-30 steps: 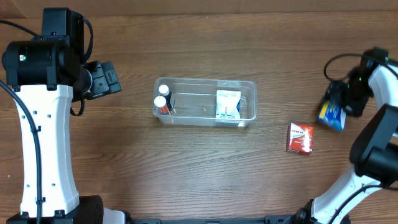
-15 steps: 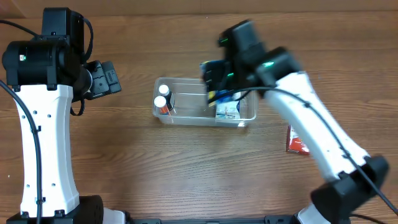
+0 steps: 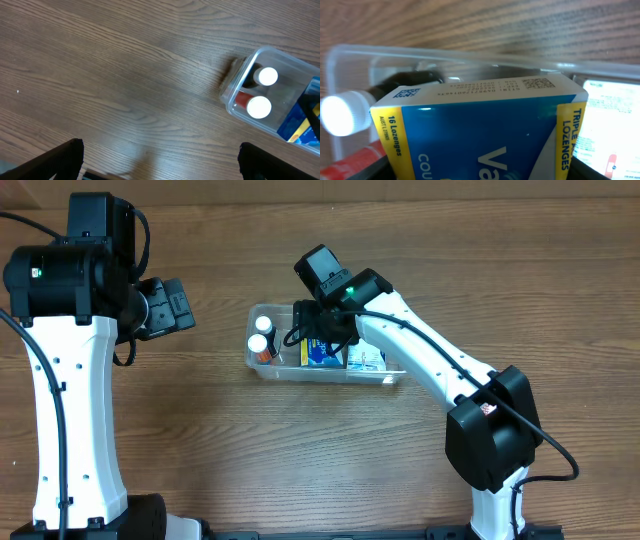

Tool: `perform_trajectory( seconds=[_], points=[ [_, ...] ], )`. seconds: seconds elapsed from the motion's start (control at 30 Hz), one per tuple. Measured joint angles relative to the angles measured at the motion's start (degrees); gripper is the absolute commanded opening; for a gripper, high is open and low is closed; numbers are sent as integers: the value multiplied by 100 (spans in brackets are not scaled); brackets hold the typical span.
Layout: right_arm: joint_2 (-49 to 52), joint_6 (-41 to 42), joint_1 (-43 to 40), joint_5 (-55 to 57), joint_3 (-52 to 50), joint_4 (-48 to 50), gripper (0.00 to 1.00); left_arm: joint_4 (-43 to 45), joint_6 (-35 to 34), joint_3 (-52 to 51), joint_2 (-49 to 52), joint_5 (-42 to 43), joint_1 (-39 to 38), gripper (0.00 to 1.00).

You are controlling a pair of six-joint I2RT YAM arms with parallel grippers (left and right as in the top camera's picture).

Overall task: Pack container
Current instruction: 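Place the lozenge box into the container's middle and release, then grasp the red box with the right gripper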

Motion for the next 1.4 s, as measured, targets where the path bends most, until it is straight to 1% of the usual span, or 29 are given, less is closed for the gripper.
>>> perform_trajectory(
  seconds=[0.13, 0.17, 0.23, 0.27, 0.5, 0.63, 0.73, 0.8, 0.9, 1.0, 1.07, 1.13, 1.27, 1.3, 1.33, 1.4],
  points=[
    [118, 39, -7, 42, -28, -55, 76, 0, 0, 0, 0, 0, 0, 100],
    [133, 42, -4, 42, -44, -59, 84, 0, 0, 0, 0, 0, 0, 100],
    [144, 39, -4, 42, -48, -63, 96, 0, -2, 0, 0, 0, 0, 100],
    [149, 33, -4, 44, -50, -72, 100, 0, 0, 0, 0, 0, 0, 100],
    [149, 57, -4, 44, -59, -190, 100, -2, 0, 0, 0, 0, 0, 100],
    [83, 50, -4, 407, -50, -702, 100, -20, 0, 0, 0, 0, 0, 100],
    [-446, 52, -111, 822, 24, -1176, 100, -20, 0, 0, 0, -2, 0, 100],
    [-1163, 59, -442, 957, 122, -1582, 100, -24, 0, 0, 0, -2, 0, 100],
    [-2347, -15, -1572, 1086, 334, -2441, 100, -26, 0, 0, 0, 0, 0, 100],
    [-3025, -407, -2767, 977, 337, -3314, 100, -26, 20, 0, 0, 0, 0, 100],
    [-3309, -802, -3254, 686, 46, -3523, 100, -26, 22, 0, 0, 0, 0, 100],
    [-3755, -1115, -3554, 424, -498, -3497, 100, -26, 22, 0, 0, 0, 0, 100],
    [-4874, -1541, -4083, 264, -1517, -2817, 100, -26, 24, 0, 0, 24, 0, 100],
    [-4981, -1639, -4146, 254, -1683, -2669, 100, -24, 24, 0, 0, 22, 0, 100],
    [-5077, -1930, -4269, 234, -2129, -2262, 100, -26, 24, 0, 0, 31, 0, 100],
    [-4826, -2367, -4345, 229, -2669, -1729, 100, -28, 24, 0, 0, 46, 0, 100]
  ],
)
